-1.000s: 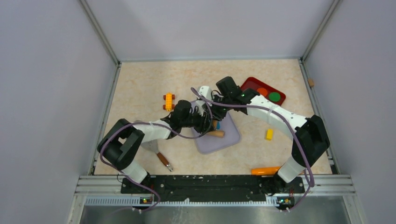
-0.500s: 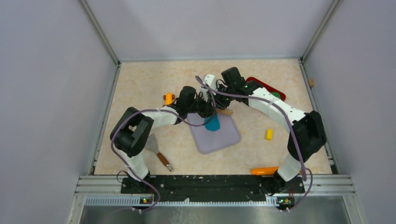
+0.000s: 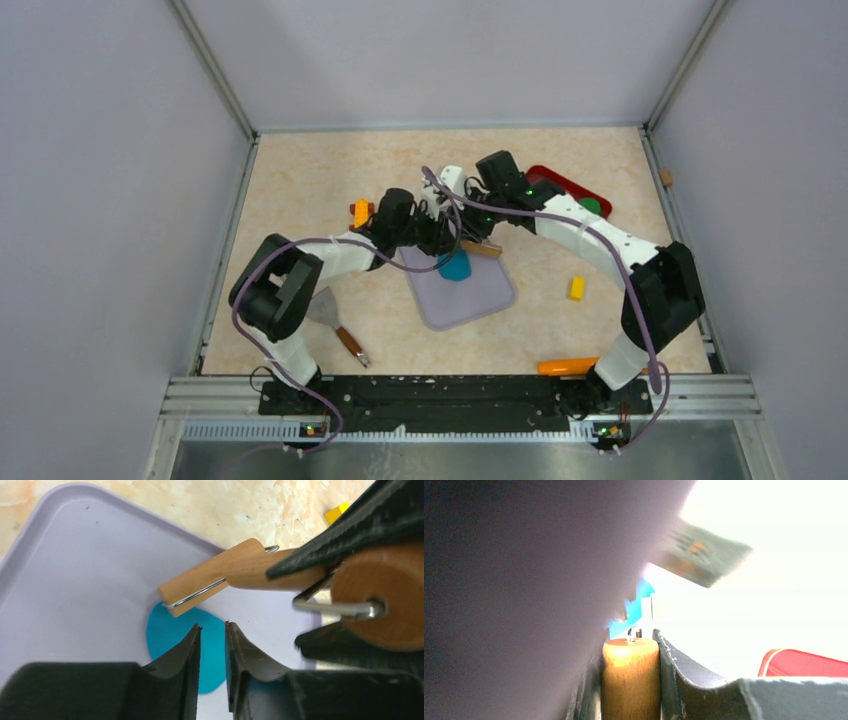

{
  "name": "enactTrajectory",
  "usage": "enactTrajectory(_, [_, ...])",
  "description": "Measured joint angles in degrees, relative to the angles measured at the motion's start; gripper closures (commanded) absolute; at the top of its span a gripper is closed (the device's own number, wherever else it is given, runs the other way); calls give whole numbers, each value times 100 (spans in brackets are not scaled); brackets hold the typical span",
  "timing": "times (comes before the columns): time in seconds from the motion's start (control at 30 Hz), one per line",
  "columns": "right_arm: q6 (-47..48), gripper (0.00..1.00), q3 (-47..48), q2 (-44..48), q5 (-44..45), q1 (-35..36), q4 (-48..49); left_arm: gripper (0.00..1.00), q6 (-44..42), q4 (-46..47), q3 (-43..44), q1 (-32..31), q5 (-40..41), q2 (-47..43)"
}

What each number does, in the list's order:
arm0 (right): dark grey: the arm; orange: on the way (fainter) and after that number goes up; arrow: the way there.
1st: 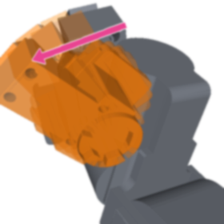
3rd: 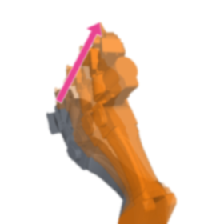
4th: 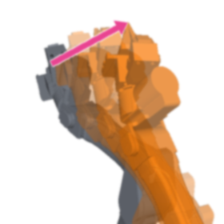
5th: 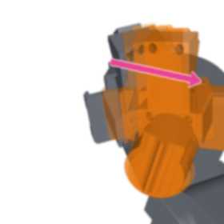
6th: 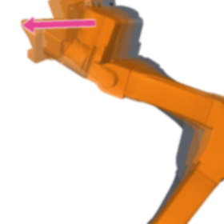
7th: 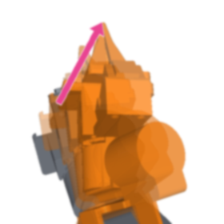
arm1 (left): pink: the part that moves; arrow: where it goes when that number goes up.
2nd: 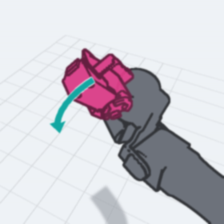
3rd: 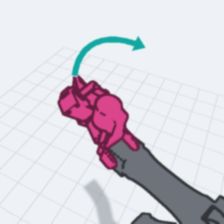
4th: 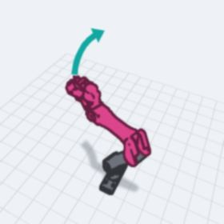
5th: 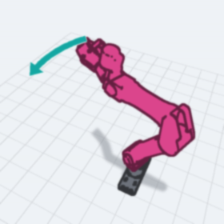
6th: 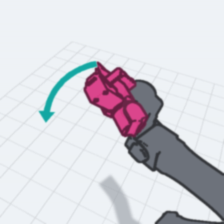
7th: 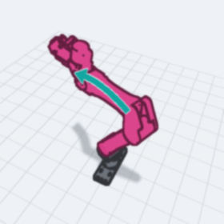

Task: Roll out the dumpling wrappers from the dough

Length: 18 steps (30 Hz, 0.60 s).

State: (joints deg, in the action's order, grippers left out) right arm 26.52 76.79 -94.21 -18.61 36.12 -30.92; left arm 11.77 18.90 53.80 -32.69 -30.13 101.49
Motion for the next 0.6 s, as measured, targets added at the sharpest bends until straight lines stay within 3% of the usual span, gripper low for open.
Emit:
enactTrajectory(0.13, [-345, 100, 13, 155, -2, -164, -68, 49, -264, -55, -533, 225, 90, -728])
enactTrajectory(0.33, [-1792, 100, 90, 297, -24, -726, -256, 45, -1257, 323, -1416, 240, 162, -2116])
enactTrajectory(0.6, [-3713, 100, 85, 302, -240, -1325, -107, 44, -2291, 1012, -984, -654, -28, -1644])
